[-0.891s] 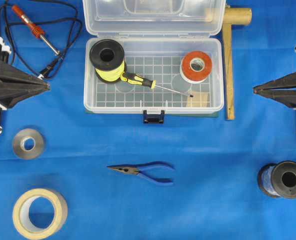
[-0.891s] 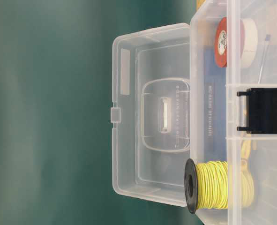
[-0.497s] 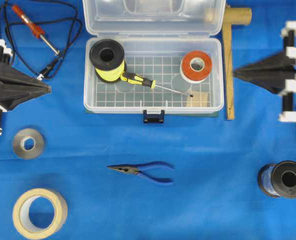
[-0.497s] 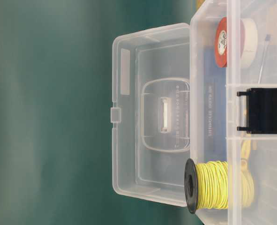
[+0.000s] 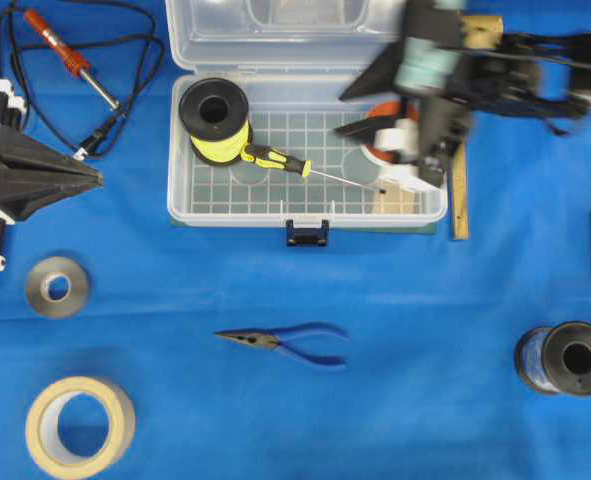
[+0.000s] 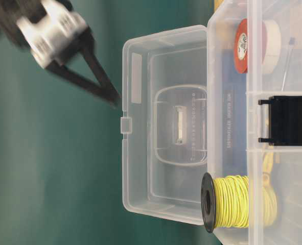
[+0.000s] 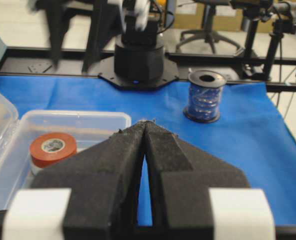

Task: Pick the screwdriver from the toolbox among several items.
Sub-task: 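Move the right gripper over the yellow-black screwdriver in the toolbox, then close the right gripper on the screwdriver handle and lift it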

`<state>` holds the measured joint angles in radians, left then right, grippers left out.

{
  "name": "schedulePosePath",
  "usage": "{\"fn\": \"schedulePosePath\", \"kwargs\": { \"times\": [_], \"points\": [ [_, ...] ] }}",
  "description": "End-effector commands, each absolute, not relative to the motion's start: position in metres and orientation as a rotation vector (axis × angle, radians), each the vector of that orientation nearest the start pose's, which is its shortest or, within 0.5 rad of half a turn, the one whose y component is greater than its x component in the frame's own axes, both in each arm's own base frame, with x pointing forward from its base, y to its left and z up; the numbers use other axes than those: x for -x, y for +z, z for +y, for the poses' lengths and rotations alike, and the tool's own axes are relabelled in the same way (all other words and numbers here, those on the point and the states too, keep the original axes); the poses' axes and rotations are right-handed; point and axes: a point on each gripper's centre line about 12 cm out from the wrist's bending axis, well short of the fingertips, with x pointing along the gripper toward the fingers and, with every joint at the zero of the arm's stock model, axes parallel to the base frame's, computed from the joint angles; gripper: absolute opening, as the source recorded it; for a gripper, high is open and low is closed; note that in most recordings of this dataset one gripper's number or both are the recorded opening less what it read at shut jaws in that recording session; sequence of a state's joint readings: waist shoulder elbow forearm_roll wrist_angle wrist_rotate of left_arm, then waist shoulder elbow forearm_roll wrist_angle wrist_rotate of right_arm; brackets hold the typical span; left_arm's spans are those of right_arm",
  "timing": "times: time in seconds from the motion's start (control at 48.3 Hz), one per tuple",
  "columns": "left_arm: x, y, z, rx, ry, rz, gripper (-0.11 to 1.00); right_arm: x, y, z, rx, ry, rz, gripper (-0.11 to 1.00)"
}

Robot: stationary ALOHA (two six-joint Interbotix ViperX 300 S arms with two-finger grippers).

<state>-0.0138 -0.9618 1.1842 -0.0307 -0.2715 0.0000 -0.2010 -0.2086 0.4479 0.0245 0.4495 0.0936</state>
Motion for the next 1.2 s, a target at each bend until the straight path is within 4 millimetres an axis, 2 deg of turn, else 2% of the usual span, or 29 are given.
{"fn": "schedulePosePath", "kwargs": {
  "times": [0.0,0.041,0.083,0.249,0.373,0.477,0.642,0.746,0.829,0.974,1.077,1.181],
  "points": [
    [-0.201,0.292,-0.002,0.032,-0.008,-0.061,0.0,-0.397,0.286,-0.082,-0.184,-0.229,0.738,0.63],
    [-0.201,0.292,-0.002,0.03,-0.008,-0.061,0.0,-0.406,0.278,-0.086,-0.185,-0.235,0.781,0.73],
    [-0.201,0.292,-0.002,0.03,-0.008,-0.061,0.0,-0.415,0.27,-0.09,-0.183,-0.239,0.818,0.76],
    [-0.201,0.291,-0.002,0.032,-0.007,-0.057,0.0,-0.441,0.229,-0.102,-0.193,-0.251,0.94,0.7],
    [-0.201,0.291,-0.002,0.032,-0.008,-0.057,0.0,-0.453,0.191,-0.107,-0.203,-0.257,1.017,0.7],
    [-0.201,0.291,-0.002,0.033,-0.008,-0.057,0.0,-0.459,0.165,-0.109,-0.208,-0.257,1.053,0.7],
    [-0.201,0.291,-0.002,0.035,-0.008,-0.055,0.0,-0.462,0.137,-0.11,-0.216,-0.258,1.092,0.69],
    [-0.201,0.289,-0.002,0.036,-0.008,-0.052,0.0,-0.465,0.13,-0.11,-0.209,-0.253,1.086,0.68],
    [-0.201,0.289,-0.002,0.038,-0.008,-0.05,0.0,-0.466,0.131,-0.11,-0.206,-0.252,1.08,0.62],
    [-0.201,0.288,-0.002,0.036,-0.007,-0.049,0.0,-0.464,0.133,-0.109,-0.209,-0.25,1.093,0.25],
    [-0.201,0.288,-0.002,0.035,-0.008,-0.049,0.0,-0.461,0.144,-0.108,-0.213,-0.252,1.09,0.25],
    [-0.2,0.288,-0.002,0.036,-0.008,-0.05,0.0,-0.457,0.168,-0.107,-0.219,-0.256,1.066,0.25]
  ]
}}
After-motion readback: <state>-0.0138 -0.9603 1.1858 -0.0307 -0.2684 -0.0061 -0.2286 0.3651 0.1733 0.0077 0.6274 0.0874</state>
